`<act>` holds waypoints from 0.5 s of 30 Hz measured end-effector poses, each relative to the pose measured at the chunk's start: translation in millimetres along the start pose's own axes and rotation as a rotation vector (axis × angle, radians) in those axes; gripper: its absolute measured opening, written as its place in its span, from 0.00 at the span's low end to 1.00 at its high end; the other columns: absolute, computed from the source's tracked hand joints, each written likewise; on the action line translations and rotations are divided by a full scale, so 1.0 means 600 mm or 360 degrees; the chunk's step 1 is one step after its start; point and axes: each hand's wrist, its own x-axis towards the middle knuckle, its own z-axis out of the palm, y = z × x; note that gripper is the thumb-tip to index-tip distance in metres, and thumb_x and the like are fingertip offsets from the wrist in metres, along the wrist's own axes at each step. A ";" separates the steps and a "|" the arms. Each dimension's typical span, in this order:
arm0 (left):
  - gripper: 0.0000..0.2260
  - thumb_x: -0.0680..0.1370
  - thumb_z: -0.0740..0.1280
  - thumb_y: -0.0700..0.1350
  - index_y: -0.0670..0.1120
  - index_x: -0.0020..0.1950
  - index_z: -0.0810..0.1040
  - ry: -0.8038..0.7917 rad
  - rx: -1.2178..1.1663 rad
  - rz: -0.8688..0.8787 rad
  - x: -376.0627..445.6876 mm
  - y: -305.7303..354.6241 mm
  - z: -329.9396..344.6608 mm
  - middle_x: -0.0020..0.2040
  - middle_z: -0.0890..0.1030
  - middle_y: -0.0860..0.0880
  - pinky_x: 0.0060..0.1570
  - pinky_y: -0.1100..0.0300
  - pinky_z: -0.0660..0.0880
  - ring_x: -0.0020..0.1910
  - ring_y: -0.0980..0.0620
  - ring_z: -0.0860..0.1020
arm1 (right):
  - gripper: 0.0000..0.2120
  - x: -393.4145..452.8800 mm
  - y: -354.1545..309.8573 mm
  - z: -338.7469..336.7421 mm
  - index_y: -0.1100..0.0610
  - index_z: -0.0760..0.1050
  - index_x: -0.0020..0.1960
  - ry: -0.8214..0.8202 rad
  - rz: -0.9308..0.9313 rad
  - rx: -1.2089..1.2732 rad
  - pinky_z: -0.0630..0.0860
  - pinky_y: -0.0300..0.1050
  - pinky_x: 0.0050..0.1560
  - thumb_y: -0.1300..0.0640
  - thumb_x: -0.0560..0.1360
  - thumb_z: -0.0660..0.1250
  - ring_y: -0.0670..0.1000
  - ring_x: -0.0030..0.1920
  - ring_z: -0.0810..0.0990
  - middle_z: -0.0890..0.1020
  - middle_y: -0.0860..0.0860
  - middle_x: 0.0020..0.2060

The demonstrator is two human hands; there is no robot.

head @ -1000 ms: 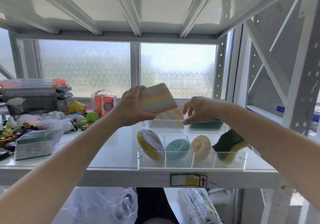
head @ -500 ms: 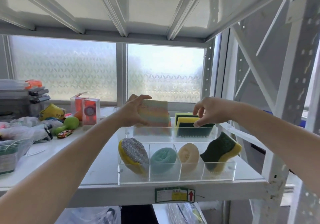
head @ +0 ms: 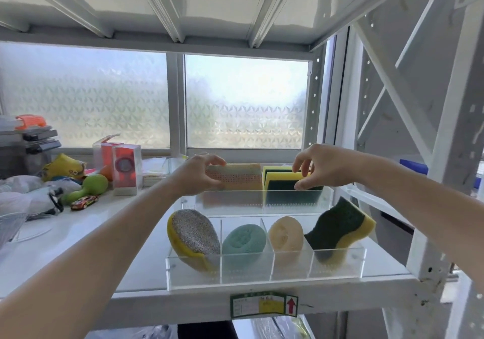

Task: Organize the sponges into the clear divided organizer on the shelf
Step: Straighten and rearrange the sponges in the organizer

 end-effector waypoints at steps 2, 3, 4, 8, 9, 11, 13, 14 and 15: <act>0.23 0.67 0.75 0.48 0.48 0.61 0.75 0.0012 0.0124 -0.0026 0.002 0.001 0.000 0.56 0.73 0.50 0.53 0.61 0.66 0.54 0.53 0.71 | 0.20 0.002 0.001 0.001 0.54 0.76 0.59 0.0006 -0.0008 -0.0009 0.78 0.44 0.54 0.48 0.70 0.73 0.49 0.48 0.79 0.79 0.47 0.46; 0.23 0.67 0.75 0.49 0.48 0.61 0.75 0.0006 0.0179 -0.0038 0.003 0.003 0.000 0.57 0.72 0.49 0.54 0.60 0.65 0.55 0.52 0.70 | 0.20 0.002 0.001 0.002 0.54 0.76 0.59 0.0008 -0.0012 -0.0013 0.77 0.44 0.53 0.48 0.70 0.73 0.49 0.48 0.79 0.79 0.47 0.46; 0.24 0.68 0.75 0.49 0.49 0.62 0.75 -0.0004 0.0221 -0.0055 0.002 0.004 0.000 0.59 0.72 0.48 0.56 0.59 0.66 0.57 0.50 0.70 | 0.20 0.002 0.001 0.002 0.54 0.76 0.59 0.0010 -0.0015 -0.0013 0.77 0.43 0.53 0.48 0.70 0.72 0.49 0.48 0.78 0.79 0.47 0.45; 0.31 0.67 0.74 0.53 0.50 0.69 0.69 0.0082 0.0294 -0.0011 -0.001 0.022 -0.001 0.68 0.68 0.46 0.65 0.52 0.62 0.68 0.46 0.63 | 0.20 0.003 0.005 0.000 0.55 0.76 0.59 0.0022 -0.0009 -0.0022 0.77 0.43 0.53 0.48 0.70 0.73 0.48 0.47 0.78 0.79 0.47 0.46; 0.33 0.68 0.74 0.53 0.51 0.70 0.67 0.0109 0.0271 0.0029 -0.002 0.033 -0.001 0.69 0.67 0.47 0.66 0.51 0.61 0.69 0.46 0.62 | 0.21 0.003 0.007 -0.003 0.54 0.76 0.59 0.0031 -0.0002 -0.0026 0.77 0.44 0.54 0.48 0.70 0.73 0.48 0.47 0.78 0.79 0.47 0.46; 0.34 0.68 0.73 0.55 0.52 0.71 0.65 0.0089 0.0222 0.0122 0.001 0.060 0.003 0.71 0.67 0.48 0.67 0.51 0.61 0.70 0.48 0.62 | 0.21 0.004 0.012 -0.011 0.55 0.76 0.59 0.0050 0.0009 -0.0021 0.77 0.46 0.55 0.48 0.69 0.73 0.48 0.47 0.78 0.80 0.47 0.46; 0.36 0.68 0.72 0.56 0.53 0.72 0.62 0.0001 0.0195 0.0195 0.009 0.088 0.008 0.72 0.66 0.49 0.68 0.51 0.60 0.71 0.48 0.61 | 0.23 0.003 0.018 -0.020 0.56 0.76 0.60 0.0065 0.0021 -0.0012 0.77 0.47 0.56 0.49 0.69 0.74 0.49 0.48 0.78 0.80 0.48 0.48; 0.37 0.68 0.72 0.57 0.53 0.73 0.61 -0.0056 0.0186 0.0208 0.014 0.101 0.012 0.73 0.65 0.49 0.68 0.51 0.60 0.72 0.49 0.61 | 0.24 0.002 0.021 -0.024 0.56 0.75 0.61 0.0073 0.0026 -0.0014 0.76 0.47 0.57 0.49 0.68 0.74 0.49 0.50 0.78 0.79 0.49 0.49; 0.39 0.67 0.72 0.58 0.53 0.74 0.59 -0.0119 0.0179 0.0207 0.019 0.113 0.016 0.74 0.64 0.49 0.69 0.51 0.60 0.72 0.49 0.60 | 0.26 0.000 0.024 -0.029 0.55 0.74 0.62 0.0075 0.0032 -0.0023 0.75 0.48 0.58 0.48 0.68 0.75 0.50 0.52 0.77 0.78 0.49 0.52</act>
